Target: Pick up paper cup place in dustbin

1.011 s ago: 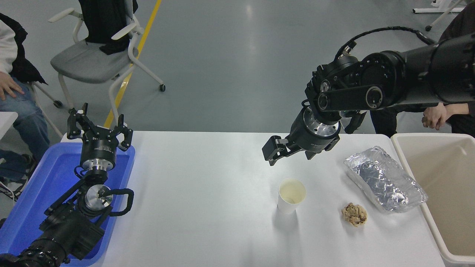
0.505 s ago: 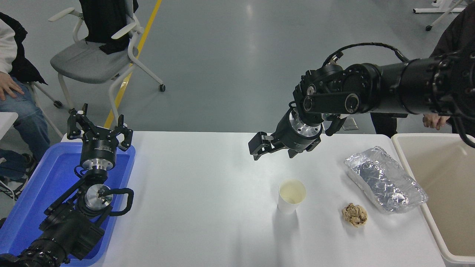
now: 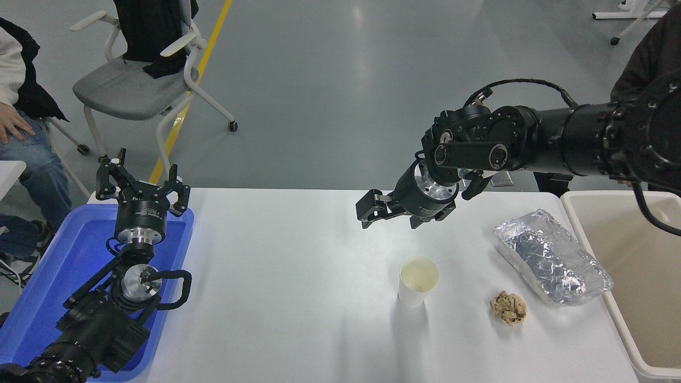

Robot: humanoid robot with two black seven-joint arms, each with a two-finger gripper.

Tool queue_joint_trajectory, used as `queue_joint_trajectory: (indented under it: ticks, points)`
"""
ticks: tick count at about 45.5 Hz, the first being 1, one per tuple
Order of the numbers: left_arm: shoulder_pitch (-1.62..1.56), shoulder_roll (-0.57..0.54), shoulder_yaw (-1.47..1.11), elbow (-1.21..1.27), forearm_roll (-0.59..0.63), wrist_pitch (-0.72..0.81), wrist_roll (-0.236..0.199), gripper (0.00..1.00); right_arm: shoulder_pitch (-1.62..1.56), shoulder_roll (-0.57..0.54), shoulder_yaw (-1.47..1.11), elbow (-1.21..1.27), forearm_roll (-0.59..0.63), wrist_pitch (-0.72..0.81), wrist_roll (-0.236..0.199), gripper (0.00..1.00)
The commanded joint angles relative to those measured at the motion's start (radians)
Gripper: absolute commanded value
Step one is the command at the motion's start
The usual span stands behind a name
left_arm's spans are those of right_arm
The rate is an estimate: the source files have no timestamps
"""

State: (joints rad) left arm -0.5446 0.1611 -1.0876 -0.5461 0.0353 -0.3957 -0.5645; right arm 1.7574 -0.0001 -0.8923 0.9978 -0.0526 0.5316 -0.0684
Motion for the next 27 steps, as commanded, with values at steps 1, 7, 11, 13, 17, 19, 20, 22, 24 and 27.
queue_joint_trajectory:
  ticks: [1,7,11,13,17,19,20,22,24,27]
  points:
    - [0.0,0.0,0.0,0.0,0.0,0.0,0.0,0.99,-0.033,0.0,-0.007,-0.014,-0.004,-0.001,-0.001,1.0]
    - [0.0,0.0,0.0,0.0,0.0,0.0,0.0,0.99,-0.033,0.0,-0.01,-0.01,0.0,-0.001,-0.001,1.0]
    - [0.0,0.0,0.0,0.0,0.0,0.0,0.0,0.99,-0.045,0.0,-0.01,-0.005,-0.009,-0.001,-0.001,1.0]
    - [0.0,0.0,0.0,0.0,0.0,0.001,0.0,0.99,-0.062,0.0,-0.01,-0.005,-0.016,-0.001,-0.001,1.0]
    - [0.0,0.0,0.0,0.0,0.0,0.0,0.0,0.99,-0.087,0.0,-0.01,-0.007,-0.019,-0.002,-0.001,1.0]
    - [0.0,0.0,0.0,0.0,0.0,0.0,0.0,0.99,-0.099,0.0,-0.01,-0.007,-0.023,-0.002,-0.001,1.0]
    - [0.0,0.0,0.0,0.0,0.0,0.0,0.0,0.99,-0.104,0.0,-0.01,-0.007,-0.026,-0.002,-0.001,1.0]
    - [0.0,0.0,0.0,0.0,0.0,0.0,0.0,0.99,-0.111,0.0,-0.01,-0.005,-0.041,-0.002,-0.001,1.0]
    - [0.0,0.0,0.0,0.0,0.0,0.0,0.0,0.99,-0.116,0.0,-0.01,-0.004,-0.053,-0.001,-0.001,1.0]
    - [0.0,0.0,0.0,0.0,0.0,0.0,0.0,0.99,-0.131,0.0,-0.008,-0.004,-0.078,-0.001,-0.001,1.0]
